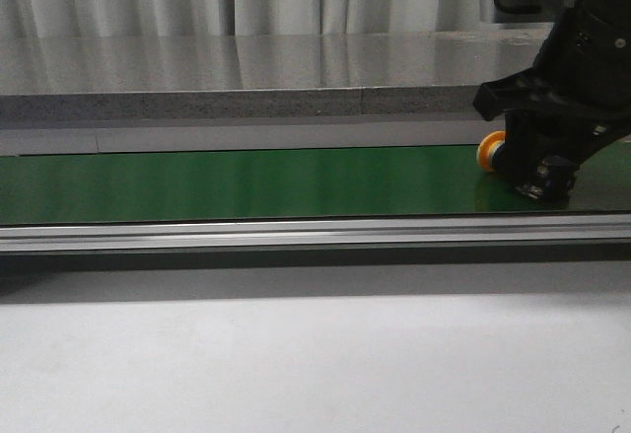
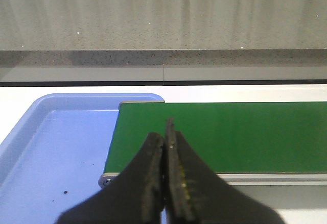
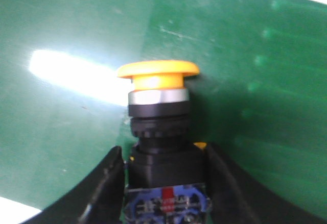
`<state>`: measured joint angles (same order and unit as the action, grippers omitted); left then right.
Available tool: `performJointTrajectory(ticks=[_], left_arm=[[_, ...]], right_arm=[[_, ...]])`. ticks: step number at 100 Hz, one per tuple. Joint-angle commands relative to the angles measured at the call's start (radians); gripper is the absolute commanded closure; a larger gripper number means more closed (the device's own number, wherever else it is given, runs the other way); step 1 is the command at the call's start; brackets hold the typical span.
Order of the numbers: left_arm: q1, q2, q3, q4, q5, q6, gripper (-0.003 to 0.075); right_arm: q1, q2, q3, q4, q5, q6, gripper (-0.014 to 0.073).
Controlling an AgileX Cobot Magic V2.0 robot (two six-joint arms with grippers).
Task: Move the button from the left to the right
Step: 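Lower the right gripper onto the button and grasp its black body, then lift the button off the belt and lower it into the green tray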
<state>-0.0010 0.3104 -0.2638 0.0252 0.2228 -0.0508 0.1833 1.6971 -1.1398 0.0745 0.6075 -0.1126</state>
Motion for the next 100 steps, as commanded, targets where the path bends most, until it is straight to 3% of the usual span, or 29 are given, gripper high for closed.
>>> performJointTrajectory(ticks=[1,21,42,69,100], left_arm=[[-0.008,0.005,-0.027,-0.007,-0.082,-0.004,0.0741],[-0.008,0.005,-0.027,-0.007,-0.082,-0.004,0.0741],[-0.008,0.005,-0.027,-0.007,-0.082,-0.004,0.0741],[-0.008,0.005,-0.027,-0.007,-0.082,-0.004,0.0741],[-0.008,0.005,-0.027,-0.007,-0.082,-0.004,0.0741]], right_arm=[[-0.003,-0.049,-0.029,-0.025,-0.002,-0.009,0.0356],[-0.059,-0.094,-0.068,-0.083,0.062,-0.009,0.0356],[-0.223,-0.132,-0.125,-0.105,0.091,-0.009,0.0356],[-0.466,-0.127,-0.138,-0.204,-0.012,-0.011,0.0356],[-0.576,-0.045,-0.138,-0.228,-0.061,-0.085,0.0356]])
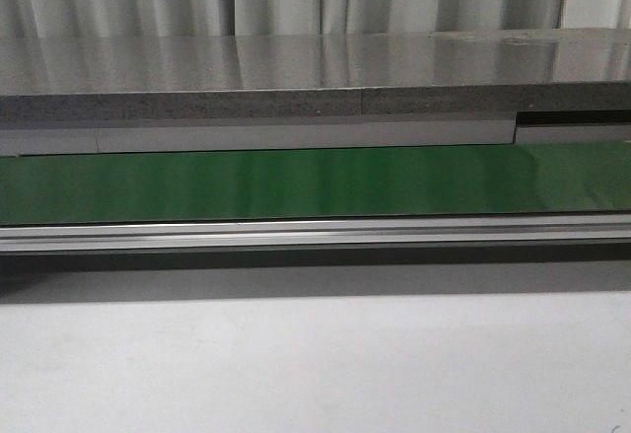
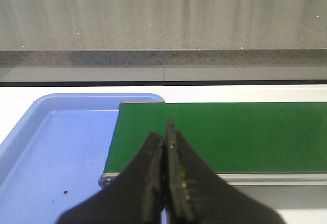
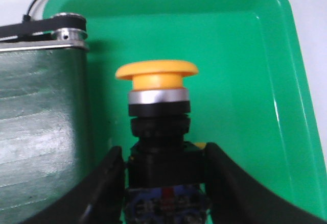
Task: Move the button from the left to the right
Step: 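Lift the button off the belt and lower it into the green tray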
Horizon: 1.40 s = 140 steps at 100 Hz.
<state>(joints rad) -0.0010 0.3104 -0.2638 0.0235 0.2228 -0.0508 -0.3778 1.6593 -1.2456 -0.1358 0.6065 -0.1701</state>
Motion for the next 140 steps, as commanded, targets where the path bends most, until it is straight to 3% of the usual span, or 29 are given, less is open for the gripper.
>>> performJointTrajectory(ticks=[1,41,75,107,140], left_arm=[[-0.008,0.005,-0.027,-0.006,-0.082,-0.004,0.0741],[-0.008,0.005,-0.027,-0.006,-0.082,-0.004,0.0741],[-0.008,0.005,-0.027,-0.006,-0.082,-0.004,0.0741],[-0.008,0.005,-0.027,-0.006,-0.082,-0.004,0.0741],[-0.008,0.005,-0.027,-0.006,-0.082,-0.004,0.0741]], right_arm=[[-0.015,-0.005,-0.033,-0.018,-0.060,-0.029,0.0356],[-0.015,0.169,-0.032,-0.014,-0.054,-0.040,0.0356],[-0.015,0.185,-0.032,-0.012,-0.079,-0.040,0.0344],[-0.015,0.185,-0.032,-0.012,-0.079,-0.039,0.0067],[-0.015,0.148,-0.032,-0.011,-0.072,-0.028,0.0061]])
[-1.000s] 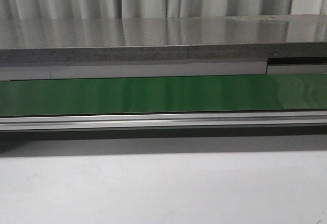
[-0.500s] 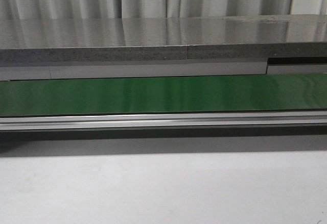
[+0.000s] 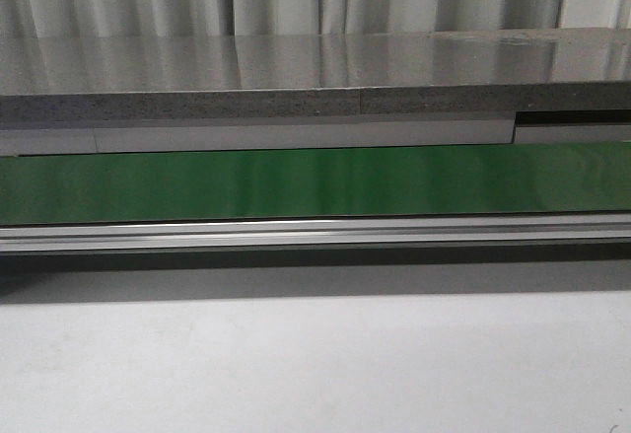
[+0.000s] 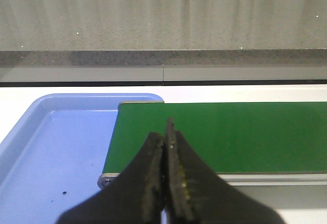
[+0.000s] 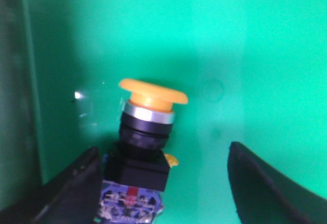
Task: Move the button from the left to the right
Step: 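Lift the button off the belt and lower it into the green tray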
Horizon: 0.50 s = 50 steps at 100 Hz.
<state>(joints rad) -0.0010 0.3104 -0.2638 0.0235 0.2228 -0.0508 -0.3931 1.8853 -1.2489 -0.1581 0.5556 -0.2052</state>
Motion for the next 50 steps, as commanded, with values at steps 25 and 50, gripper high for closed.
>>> performJointTrajectory(ticks=[25,50], left_arm=[[-0.008,0.005,-0.027,-0.006,-0.082,-0.004,0.0741],[-0.008,0.005,-0.027,-0.006,-0.082,-0.004,0.0741]], right_arm=[[0.029,-0.234,-0.029,0.067,-0.098,0.046,0.0061],[0.132,-0.402,-0.028,0.122,-0.142,0.046,0.0063]])
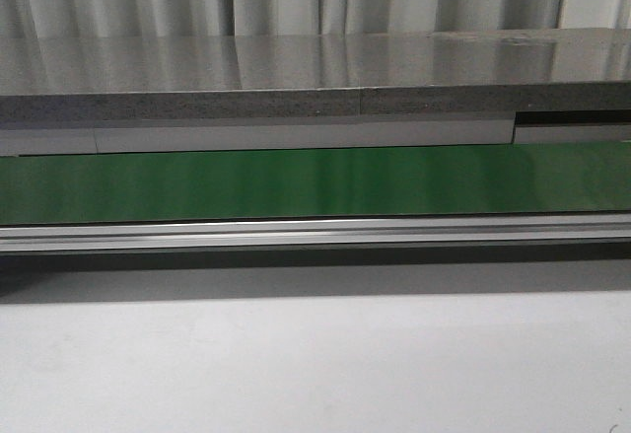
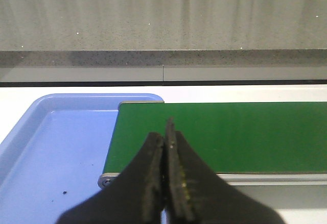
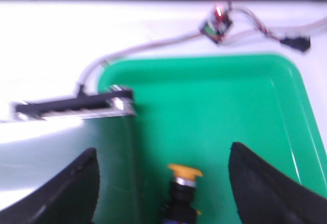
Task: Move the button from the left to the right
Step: 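Lift the button off the belt and lower it into the green tray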
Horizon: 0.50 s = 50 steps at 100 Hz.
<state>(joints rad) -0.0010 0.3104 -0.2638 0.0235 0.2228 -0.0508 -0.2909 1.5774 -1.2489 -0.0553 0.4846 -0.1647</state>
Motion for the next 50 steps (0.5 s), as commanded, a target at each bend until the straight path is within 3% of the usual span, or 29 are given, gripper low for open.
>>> performJointTrajectory(ticks=[1,25,50], left_arm=[[-0.008,0.005,-0.027,-0.006,-0.082,-0.004,0.0741],[-0.008,0.005,-0.027,-0.006,-0.082,-0.004,0.0741],[-0.008,0.005,-0.027,-0.006,-0.082,-0.004,0.0741]], right_arm=[[0.036,-0.099,-0.027,0.022,-0.073,0.006,0.0063],[0.132,-0.260,-0.001,0.093,-0.102,0.006,0.0063],[0.223,-0.486,0.229,0.157,-0.266,0.006,0.0063]])
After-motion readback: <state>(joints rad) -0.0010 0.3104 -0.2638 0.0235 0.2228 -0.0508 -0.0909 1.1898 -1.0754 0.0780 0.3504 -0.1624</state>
